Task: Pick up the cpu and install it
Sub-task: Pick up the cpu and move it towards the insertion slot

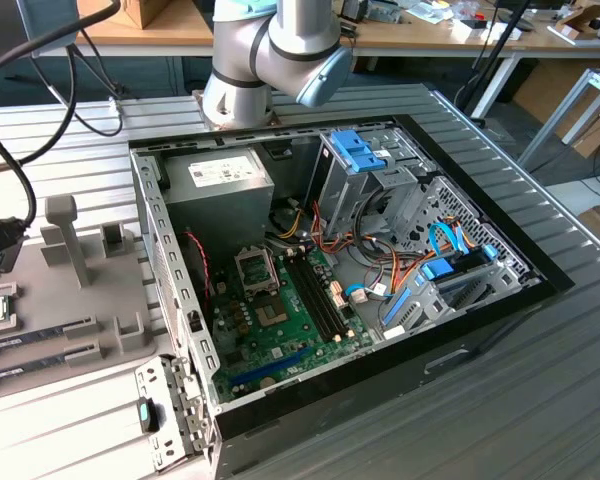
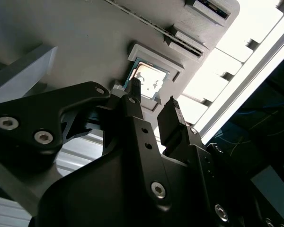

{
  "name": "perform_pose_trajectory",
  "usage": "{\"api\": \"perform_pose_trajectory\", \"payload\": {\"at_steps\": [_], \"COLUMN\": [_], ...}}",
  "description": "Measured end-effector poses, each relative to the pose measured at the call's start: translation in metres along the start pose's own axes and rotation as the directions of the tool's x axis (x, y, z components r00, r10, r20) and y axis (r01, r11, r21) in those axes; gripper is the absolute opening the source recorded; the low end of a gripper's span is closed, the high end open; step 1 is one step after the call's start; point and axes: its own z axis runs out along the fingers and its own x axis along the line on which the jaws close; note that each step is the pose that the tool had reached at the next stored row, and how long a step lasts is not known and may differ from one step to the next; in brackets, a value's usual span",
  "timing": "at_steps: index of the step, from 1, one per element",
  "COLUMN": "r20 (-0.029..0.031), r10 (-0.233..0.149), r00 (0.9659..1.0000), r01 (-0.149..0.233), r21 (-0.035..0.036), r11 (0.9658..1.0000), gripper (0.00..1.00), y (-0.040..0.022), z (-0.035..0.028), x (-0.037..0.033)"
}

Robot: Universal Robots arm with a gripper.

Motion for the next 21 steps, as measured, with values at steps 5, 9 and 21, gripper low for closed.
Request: {"api": "perform_pose_trajectory", "payload": {"at_steps": [5,9,21], "r20": [0.0,0.0,0.0002], "r10": [0.0,0.0,0.0], "r00": [1.0,1.0,1.0], "r01": [0.0,0.0,0.0], "r21": [0.0,0.0,-0.0001], "r11": [1.0,1.0,1.0], "gripper": [0.42,0.42,0.42], "y": [0.0,0.0,0.0002], "z": [0.0012,0.002,0.0044], "x": [0.0,-0.0001,-0.0002]}}
